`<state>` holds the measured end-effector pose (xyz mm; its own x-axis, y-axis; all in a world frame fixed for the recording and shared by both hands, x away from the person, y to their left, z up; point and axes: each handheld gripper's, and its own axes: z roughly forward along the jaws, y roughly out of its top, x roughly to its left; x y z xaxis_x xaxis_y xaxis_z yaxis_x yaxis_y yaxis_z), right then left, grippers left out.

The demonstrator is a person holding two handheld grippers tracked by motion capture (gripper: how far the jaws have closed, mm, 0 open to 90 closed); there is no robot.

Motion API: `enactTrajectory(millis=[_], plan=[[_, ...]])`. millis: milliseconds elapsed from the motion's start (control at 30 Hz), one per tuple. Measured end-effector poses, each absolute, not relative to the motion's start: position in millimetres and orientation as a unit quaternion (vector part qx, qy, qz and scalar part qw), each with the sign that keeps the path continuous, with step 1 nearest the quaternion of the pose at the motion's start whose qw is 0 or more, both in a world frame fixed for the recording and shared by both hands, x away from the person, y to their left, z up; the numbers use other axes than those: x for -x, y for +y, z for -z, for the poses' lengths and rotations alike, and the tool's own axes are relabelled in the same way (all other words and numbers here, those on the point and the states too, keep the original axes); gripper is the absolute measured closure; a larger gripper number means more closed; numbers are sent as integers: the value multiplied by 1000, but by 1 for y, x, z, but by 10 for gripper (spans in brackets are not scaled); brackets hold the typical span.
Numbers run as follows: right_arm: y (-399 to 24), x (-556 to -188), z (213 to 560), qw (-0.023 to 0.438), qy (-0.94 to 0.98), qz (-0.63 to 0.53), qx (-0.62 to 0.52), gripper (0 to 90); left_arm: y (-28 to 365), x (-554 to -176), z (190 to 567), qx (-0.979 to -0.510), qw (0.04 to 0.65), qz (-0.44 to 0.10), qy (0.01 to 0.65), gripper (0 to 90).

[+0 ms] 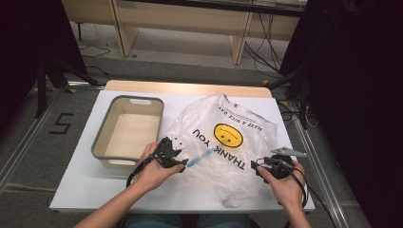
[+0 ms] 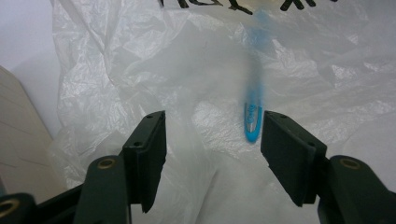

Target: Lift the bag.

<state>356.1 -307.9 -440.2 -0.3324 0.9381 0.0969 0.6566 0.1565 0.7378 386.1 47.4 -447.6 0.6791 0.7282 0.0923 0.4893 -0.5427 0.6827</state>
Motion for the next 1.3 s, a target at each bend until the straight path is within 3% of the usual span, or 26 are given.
enactTrajectory(millis=[267, 567, 700, 1067, 1300], plan=[[-314, -352, 426, 223, 714, -357, -560, 402, 45, -387, 449, -862, 318, -184, 350, 409], [-307, -352, 446, 145, 740, -294, -587, 404, 44, -389, 451, -863, 313, -185, 351, 412], [-304, -351, 453, 111, 751, -277, -588, 460, 44, -389, 451, -863, 314, -186, 350, 413], [-301, -350, 457, 92, 764, -266, -581, 541, 45, -389, 452, -862, 314, -186, 351, 414], [-301, -350, 458, 87, 777, -252, -570, 687, 45, -388, 452, -863, 314, -186, 350, 413]])
